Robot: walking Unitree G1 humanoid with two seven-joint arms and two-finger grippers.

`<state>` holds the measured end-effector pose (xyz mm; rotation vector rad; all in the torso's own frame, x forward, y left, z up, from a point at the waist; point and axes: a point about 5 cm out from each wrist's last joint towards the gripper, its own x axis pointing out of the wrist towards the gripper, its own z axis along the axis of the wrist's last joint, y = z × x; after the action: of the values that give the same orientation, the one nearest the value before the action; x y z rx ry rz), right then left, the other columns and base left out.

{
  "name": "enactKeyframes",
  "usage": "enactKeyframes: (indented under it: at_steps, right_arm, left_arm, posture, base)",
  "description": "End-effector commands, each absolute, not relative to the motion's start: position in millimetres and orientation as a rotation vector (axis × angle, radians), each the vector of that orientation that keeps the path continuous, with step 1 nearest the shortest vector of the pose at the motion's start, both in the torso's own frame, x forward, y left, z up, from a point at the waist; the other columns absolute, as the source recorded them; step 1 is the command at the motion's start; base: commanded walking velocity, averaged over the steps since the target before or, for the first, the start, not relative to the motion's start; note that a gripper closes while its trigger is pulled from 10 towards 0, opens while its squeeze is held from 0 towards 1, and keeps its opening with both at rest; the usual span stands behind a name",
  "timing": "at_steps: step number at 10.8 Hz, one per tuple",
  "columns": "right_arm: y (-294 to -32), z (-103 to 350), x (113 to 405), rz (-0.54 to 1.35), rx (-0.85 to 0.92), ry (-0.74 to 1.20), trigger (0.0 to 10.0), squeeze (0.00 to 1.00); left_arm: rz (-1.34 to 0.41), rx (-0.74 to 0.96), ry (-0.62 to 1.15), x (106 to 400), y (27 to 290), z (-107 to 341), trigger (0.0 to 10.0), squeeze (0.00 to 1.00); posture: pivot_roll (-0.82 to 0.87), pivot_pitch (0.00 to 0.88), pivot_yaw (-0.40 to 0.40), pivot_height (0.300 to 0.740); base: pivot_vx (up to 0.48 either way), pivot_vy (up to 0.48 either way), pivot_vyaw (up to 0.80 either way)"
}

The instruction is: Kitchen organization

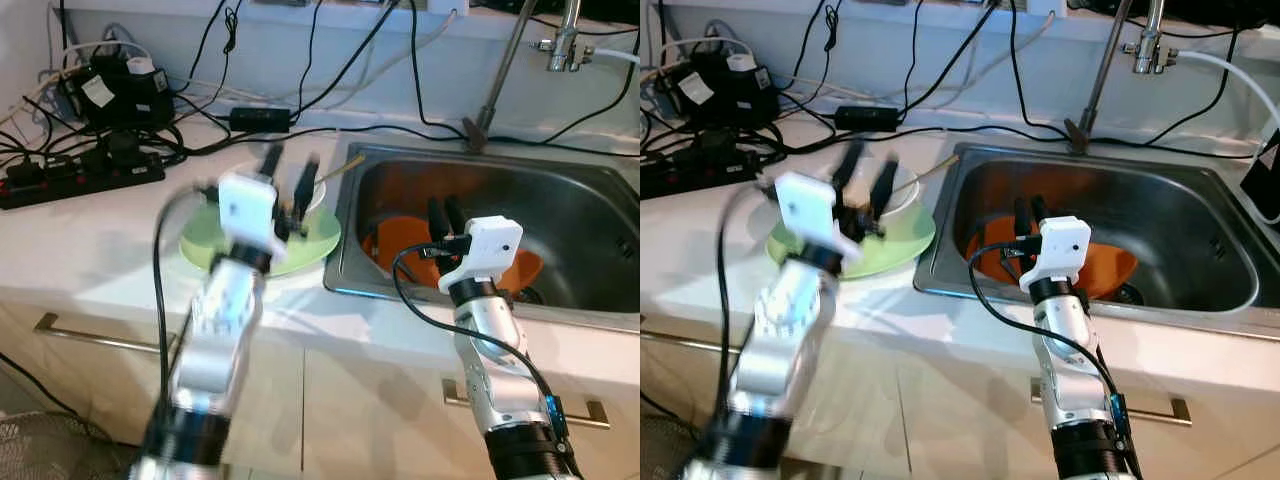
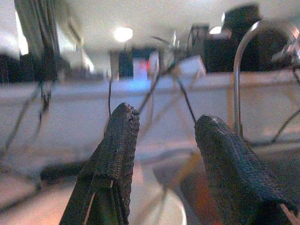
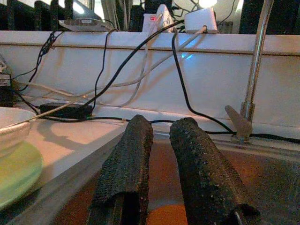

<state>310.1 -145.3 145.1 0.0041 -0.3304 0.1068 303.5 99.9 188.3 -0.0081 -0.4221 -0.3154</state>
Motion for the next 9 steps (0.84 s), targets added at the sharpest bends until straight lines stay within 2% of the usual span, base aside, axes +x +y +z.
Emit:
enactKeyframes:
  at_steps: [1,6,9]
  right_arm:
    - [-145,148,313,0.107,0.012,-0.341,10.0,0.0]
    - [-137,147,314,0.134,0.023,-0.339,10.0,0.0]
    - [-139,148,315,0.131,0.021,-0.34,10.0,0.0]
  left_arm:
    - [-0.303,-0.034,-0.367,304,103,180,10.0,0.0]
    - [-0.277,-0.029,-0.241,299,108,158,10.0,0.0]
    - [-0.147,0.021,-0.251,301,136,161,10.0,0.0]
  posture:
    - [0.23,0.0,-0.001,0.725]
    - [0.24,0.0,0.0,0.725]
    - [0.25,0.0,-0.009,0.725]
  base:
    - [0.0,0.0,0.0]
    - [0.0,0.0,0.0]
    - [0.0,0.0,0.0]
